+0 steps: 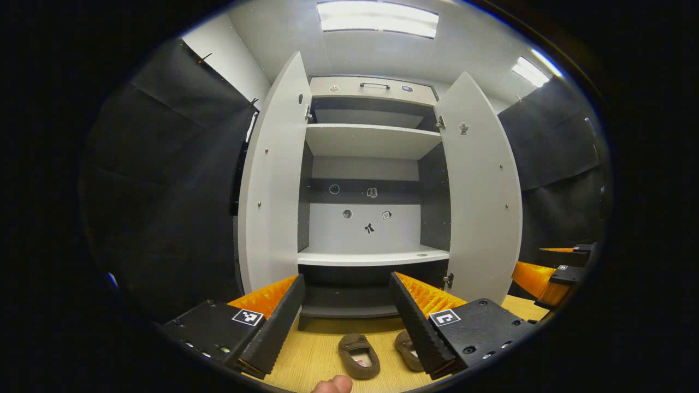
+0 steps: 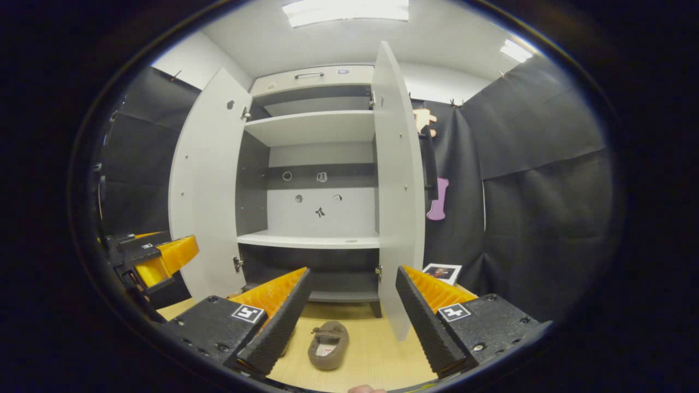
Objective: Grab one shoe with the right hand and put it into the shoe cabinet, grab the other shoe with the left hand and put it into the shoe cabinet; then close the right door with the right hand and the left door with the left hand.
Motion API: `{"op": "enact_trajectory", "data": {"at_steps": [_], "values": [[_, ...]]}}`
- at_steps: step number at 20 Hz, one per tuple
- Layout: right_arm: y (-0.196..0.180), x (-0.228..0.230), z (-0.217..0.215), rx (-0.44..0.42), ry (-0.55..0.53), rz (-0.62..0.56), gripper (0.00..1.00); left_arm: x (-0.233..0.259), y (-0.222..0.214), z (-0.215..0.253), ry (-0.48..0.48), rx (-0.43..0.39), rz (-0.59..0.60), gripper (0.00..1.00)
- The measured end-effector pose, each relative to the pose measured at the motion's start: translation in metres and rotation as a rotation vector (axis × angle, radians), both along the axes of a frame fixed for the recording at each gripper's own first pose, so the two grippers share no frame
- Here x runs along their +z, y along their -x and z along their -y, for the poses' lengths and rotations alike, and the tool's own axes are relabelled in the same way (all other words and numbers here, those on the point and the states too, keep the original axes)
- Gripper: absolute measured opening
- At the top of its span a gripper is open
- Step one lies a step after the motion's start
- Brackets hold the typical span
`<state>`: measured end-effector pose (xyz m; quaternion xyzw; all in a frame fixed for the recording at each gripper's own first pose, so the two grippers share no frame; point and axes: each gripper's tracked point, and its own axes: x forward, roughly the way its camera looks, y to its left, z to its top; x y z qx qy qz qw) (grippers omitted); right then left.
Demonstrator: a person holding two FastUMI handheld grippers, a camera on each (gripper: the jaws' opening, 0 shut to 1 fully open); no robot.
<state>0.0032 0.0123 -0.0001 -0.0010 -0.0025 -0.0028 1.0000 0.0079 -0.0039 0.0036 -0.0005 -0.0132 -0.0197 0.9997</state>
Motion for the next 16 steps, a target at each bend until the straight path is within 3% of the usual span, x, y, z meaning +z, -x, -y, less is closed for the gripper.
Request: {"op": "enact_trajectory", "data": {"at_steps": [2,3,4,9,13,14,16], "values": [[0.001,0.000,-0.002,0.003,0.003,-0.002,1.00,0.002,0.001,0.000,-0.002,0.001,0.003,0.94],[0.001,0.000,-0.003,0.004,0.003,-0.002,0.99,0.001,0.002,-0.001,-0.003,0.004,0.004,0.99],[0.002,0.001,-0.004,0.007,0.004,-0.006,0.99,0.000,0.003,-0.002,-0.003,0.006,0.001,0.94],[0.000,-0.005,-0.018,0.044,0.022,-0.030,1.00,0.001,0.010,-0.010,0.006,0.015,0.006,0.94],[-0.013,-0.038,-0.041,0.114,0.050,-0.117,0.99,0.000,0.016,-0.016,0.003,0.024,-0.003,0.94],[-0.018,-0.049,-0.048,0.133,0.045,-0.145,0.99,0.000,0.017,-0.018,0.004,0.026,-0.002,0.99],[-0.026,-0.071,-0.063,0.174,0.034,-0.215,1.00,0.001,0.021,-0.020,0.007,0.031,0.002,0.95]]}}
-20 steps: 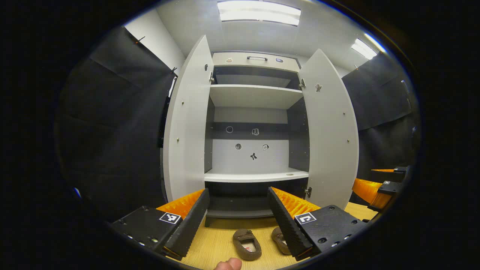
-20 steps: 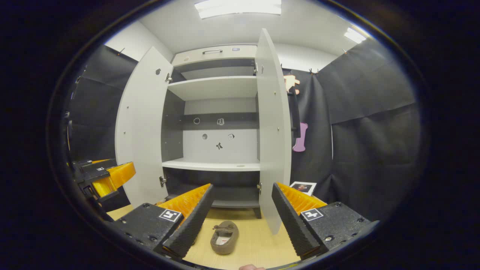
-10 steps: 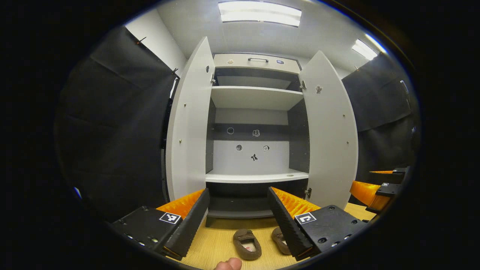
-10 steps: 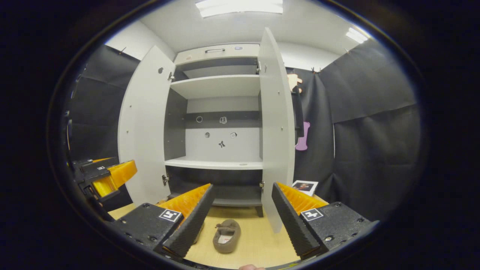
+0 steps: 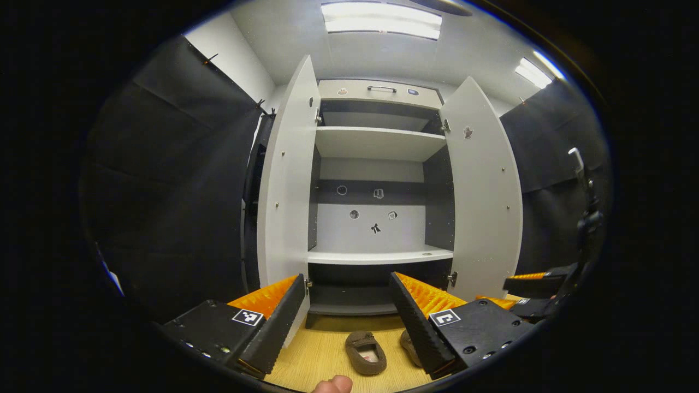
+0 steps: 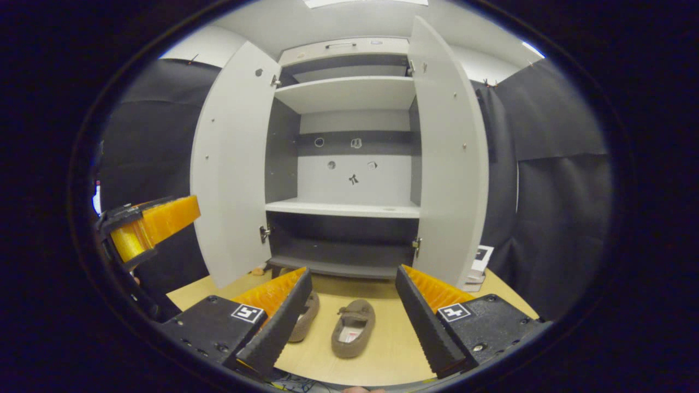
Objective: Grab one shoe with the right hand and put it into the shoe cabinet, grab the other shoe with the left hand and put it into the shoe cabinet; then close the right door with the right hand and the left door with the left hand.
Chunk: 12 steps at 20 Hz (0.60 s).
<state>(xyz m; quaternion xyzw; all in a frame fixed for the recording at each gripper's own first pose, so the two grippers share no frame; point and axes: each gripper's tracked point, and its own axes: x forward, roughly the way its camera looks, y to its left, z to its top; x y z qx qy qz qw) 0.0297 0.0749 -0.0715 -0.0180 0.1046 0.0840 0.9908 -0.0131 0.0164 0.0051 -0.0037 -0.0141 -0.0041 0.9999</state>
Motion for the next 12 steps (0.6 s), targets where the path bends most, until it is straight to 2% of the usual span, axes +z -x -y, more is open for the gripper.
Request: {"op": "enact_trajectory", "data": {"at_steps": [5,8,11,12], "values": [[-0.036,-0.067,-0.028,0.068,0.029,-0.167,1.00,-0.002,0.007,-0.009,0.001,0.016,-0.012,0.94],[-0.055,-0.120,-0.037,0.081,0.007,-0.306,1.00,-0.004,0.011,-0.015,-0.002,0.027,-0.021,0.94],[-0.071,-0.174,-0.037,0.079,0.034,-0.425,1.00,-0.009,0.014,-0.020,-0.004,0.034,-0.037,0.94],[-0.075,-0.185,-0.036,0.071,0.048,-0.451,0.96,-0.009,0.014,-0.021,-0.003,0.036,-0.040,0.94]]}}
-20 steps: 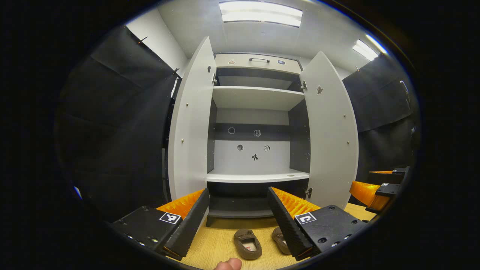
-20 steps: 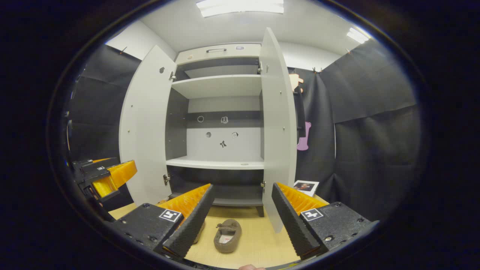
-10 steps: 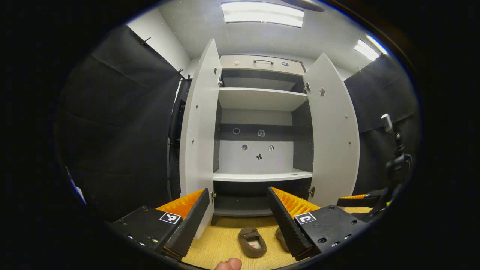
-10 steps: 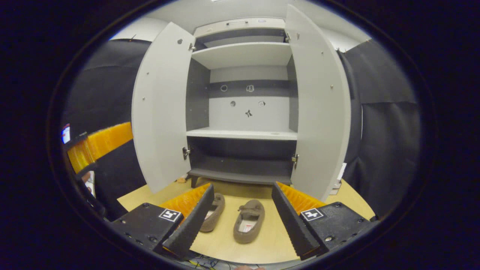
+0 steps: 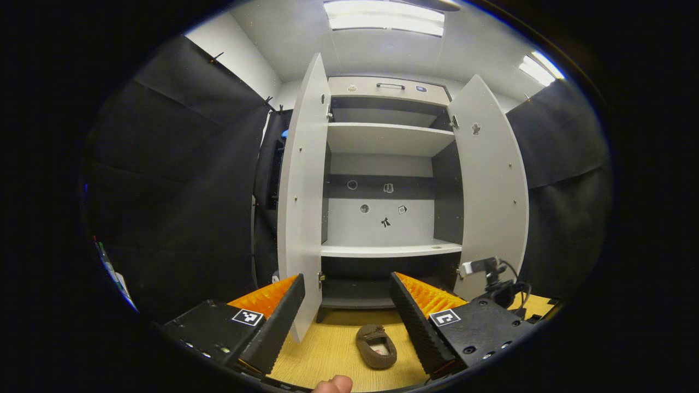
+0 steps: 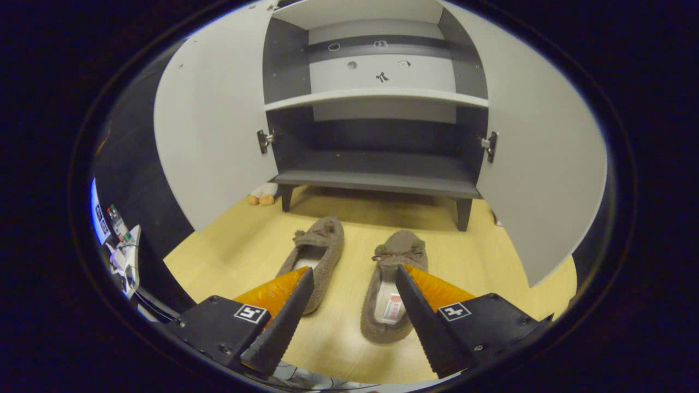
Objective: Grab one shoe with the right hand and put it into the shoe cabinet, grab the other shoe with the left hand and put it into the shoe cabinet; then close the right door with the right hand and the left door with the left hand.
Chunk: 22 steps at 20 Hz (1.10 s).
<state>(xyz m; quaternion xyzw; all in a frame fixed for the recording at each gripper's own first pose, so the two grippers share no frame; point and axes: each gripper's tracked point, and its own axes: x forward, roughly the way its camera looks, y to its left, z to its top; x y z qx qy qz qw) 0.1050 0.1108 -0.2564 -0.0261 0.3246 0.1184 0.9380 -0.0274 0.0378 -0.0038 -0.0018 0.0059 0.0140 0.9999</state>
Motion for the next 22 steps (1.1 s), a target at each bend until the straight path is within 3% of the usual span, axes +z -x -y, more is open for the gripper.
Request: {"op": "enact_trajectory", "data": {"at_steps": [3,11,15,17,19,22], "values": [[-0.014,-0.029,0.001,-0.006,0.014,-0.060,0.94,-0.002,0.002,-0.004,0.010,0.007,-0.010,0.94],[-0.051,-0.078,0.006,-0.070,0.056,-0.144,0.59,-0.013,0.005,-0.009,0.012,0.019,-0.049,0.94],[-0.067,-0.089,0.009,-0.111,0.060,-0.125,0.52,-0.015,0.005,-0.011,0.002,0.028,-0.058,0.94],[-0.071,-0.094,0.013,-0.128,0.083,-0.116,0.38,-0.017,0.005,-0.012,-0.006,0.032,-0.065,0.94],[-0.075,-0.094,0.016,-0.131,0.090,-0.090,0.17,-0.021,0.005,-0.012,-0.015,0.034,-0.077,0.94],[-0.075,-0.084,0.018,-0.119,0.057,-0.035,0.05,-0.026,0.005,-0.011,-0.020,0.032,-0.087,0.95]]}}
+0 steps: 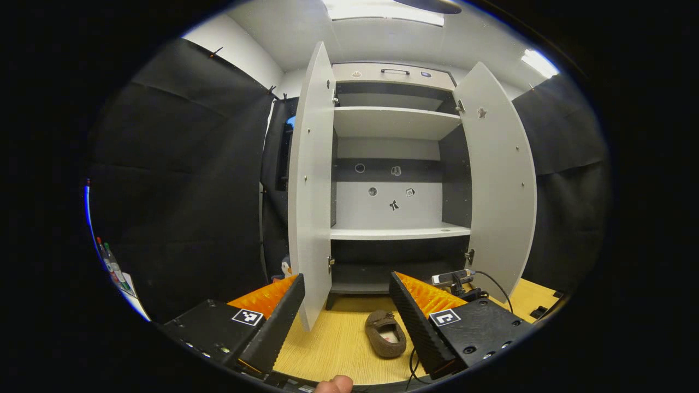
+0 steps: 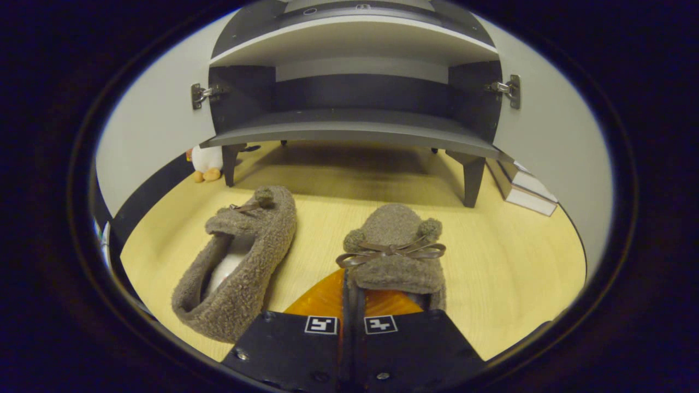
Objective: Grab one shoe with the right hand and put it into the shoe cabinet, grab the other shoe with the left hand and put it into the shoe cabinet; then close the right door with the right hand and the left door with the left hand.
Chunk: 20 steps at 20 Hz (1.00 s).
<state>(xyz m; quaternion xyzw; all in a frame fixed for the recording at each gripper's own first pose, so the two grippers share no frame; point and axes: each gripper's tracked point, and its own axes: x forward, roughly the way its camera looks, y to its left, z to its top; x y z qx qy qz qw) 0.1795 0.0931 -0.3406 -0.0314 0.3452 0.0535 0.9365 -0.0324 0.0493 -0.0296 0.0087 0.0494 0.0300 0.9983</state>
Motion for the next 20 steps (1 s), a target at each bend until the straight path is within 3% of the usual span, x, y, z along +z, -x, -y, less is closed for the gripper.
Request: {"op": "enact_trajectory", "data": {"at_steps": [7,14,17,20], "values": [[0.020,0.069,0.011,0.020,-0.061,0.165,0.04,-0.008,-0.006,0.006,-0.019,-0.034,-0.004,0.94],[0.054,0.211,-0.001,0.027,-0.128,0.360,0.04,-0.008,-0.021,0.016,-0.019,-0.077,0.046,0.95],[0.038,0.289,-0.009,0.069,-0.083,0.466,0.04,-0.009,-0.024,0.026,0.000,-0.111,0.056,0.94],[-0.004,0.353,-0.022,0.100,-0.062,0.520,0.04,-0.010,-0.025,0.037,0.020,-0.143,0.061,0.94]]}}
